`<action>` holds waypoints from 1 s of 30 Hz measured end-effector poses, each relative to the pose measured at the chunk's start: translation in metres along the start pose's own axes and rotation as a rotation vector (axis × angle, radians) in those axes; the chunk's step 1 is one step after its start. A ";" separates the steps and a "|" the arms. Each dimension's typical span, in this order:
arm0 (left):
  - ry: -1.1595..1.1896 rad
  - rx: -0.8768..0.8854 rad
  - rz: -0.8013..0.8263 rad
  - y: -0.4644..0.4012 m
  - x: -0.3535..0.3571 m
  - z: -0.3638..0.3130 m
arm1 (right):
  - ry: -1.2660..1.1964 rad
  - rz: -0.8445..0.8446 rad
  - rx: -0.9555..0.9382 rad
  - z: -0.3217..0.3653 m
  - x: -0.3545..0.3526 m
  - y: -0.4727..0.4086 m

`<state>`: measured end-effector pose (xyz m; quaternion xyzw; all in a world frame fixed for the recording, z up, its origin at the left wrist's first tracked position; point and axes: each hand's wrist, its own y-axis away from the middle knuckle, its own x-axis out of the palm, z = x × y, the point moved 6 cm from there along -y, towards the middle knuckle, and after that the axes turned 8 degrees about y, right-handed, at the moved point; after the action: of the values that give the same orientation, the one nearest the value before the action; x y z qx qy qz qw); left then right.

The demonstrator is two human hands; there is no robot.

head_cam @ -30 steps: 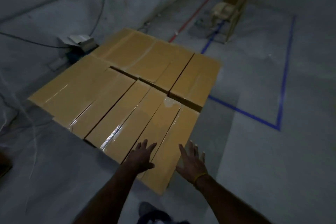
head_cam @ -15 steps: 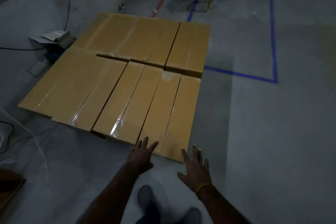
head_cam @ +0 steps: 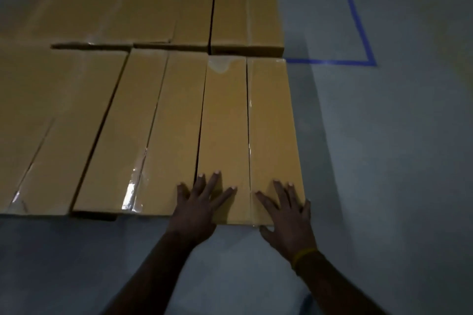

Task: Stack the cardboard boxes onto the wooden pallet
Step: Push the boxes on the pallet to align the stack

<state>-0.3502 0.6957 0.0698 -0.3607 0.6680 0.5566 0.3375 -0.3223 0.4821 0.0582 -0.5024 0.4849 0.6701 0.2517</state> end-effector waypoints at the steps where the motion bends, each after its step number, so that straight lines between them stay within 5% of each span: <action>1: -0.011 0.026 -0.002 0.000 0.001 0.007 | 0.019 -0.018 0.019 0.001 0.004 0.000; 10: -0.022 0.142 -0.067 -0.016 -0.017 0.033 | 0.008 -0.092 0.058 0.000 -0.007 -0.020; 20: -0.112 0.088 -0.106 -0.026 -0.016 0.025 | 0.032 -0.140 0.000 -0.010 -0.011 -0.032; 30: 0.039 0.062 -0.133 0.007 0.003 0.045 | 0.050 -0.211 0.046 0.001 -0.004 -0.022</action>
<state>-0.3553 0.7405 0.0641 -0.4044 0.6659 0.5050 0.3715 -0.3029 0.4922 0.0527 -0.5612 0.4507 0.6159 0.3202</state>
